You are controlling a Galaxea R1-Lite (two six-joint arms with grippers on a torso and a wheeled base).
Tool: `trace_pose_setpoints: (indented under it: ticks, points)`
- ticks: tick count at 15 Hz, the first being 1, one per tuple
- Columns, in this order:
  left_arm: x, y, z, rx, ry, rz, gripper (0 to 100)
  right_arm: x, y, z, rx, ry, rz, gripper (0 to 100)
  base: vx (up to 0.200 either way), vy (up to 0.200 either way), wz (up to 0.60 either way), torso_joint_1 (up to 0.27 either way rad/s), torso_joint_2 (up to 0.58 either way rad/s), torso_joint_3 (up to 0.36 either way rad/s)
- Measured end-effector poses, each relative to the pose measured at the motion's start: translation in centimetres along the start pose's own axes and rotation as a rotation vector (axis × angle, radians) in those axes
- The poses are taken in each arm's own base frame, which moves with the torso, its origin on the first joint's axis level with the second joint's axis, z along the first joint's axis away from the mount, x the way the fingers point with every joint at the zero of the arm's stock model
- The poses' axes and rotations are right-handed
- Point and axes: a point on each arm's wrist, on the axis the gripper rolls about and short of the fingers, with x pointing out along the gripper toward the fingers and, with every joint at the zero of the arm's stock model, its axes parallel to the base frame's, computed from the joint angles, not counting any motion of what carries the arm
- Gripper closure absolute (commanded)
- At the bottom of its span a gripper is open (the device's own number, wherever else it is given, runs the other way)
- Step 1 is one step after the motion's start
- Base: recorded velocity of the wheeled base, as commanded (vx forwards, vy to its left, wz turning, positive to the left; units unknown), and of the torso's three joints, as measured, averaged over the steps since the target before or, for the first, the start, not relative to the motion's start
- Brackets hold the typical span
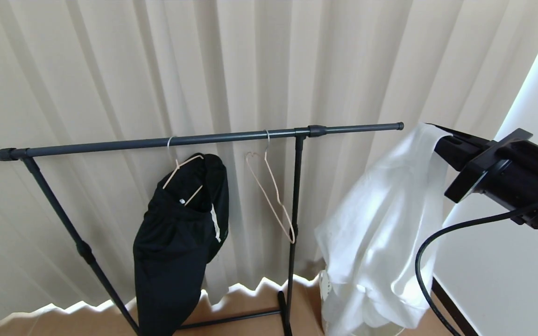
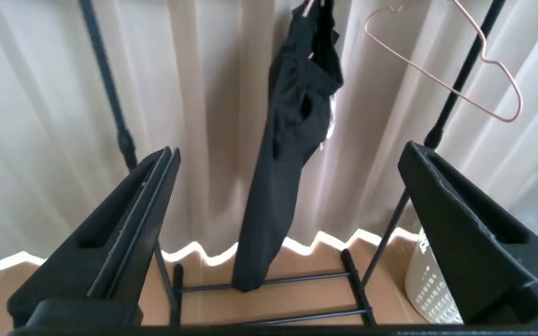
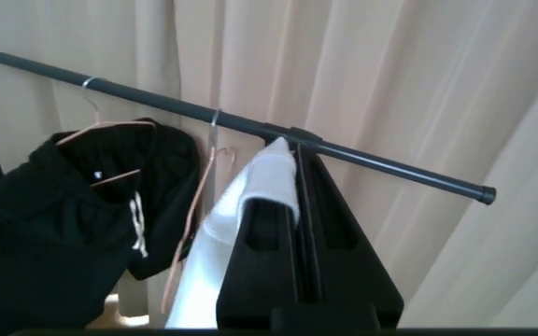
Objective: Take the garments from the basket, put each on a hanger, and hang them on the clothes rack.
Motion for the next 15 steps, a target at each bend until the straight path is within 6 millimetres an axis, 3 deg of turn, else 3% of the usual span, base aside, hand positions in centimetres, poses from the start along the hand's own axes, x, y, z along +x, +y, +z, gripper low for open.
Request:
trace_pose_setpoints:
  ticks: [1,14,15]
  points:
    - [0.0,0.0,0.0,0.0,0.0,0.001,0,0.0,-0.01,-0.01,0.0,0.0,0.0,100,-0.2,0.0,0.0,0.007,0.01,0.002]
    - [0.0,0.0,0.0,-0.002,0.0,0.001,0,0.03,-0.03,-0.03,-0.015,0.0,-0.002,100,0.0,0.0,0.0,0.0,0.0,0.0]
    - [0.0,0.0,0.0,-0.002,0.0,0.001,0,0.06,-0.09,-0.03,-0.016,0.001,-0.007,100,0.0,0.0,0.6,0.002,0.0,0.002]
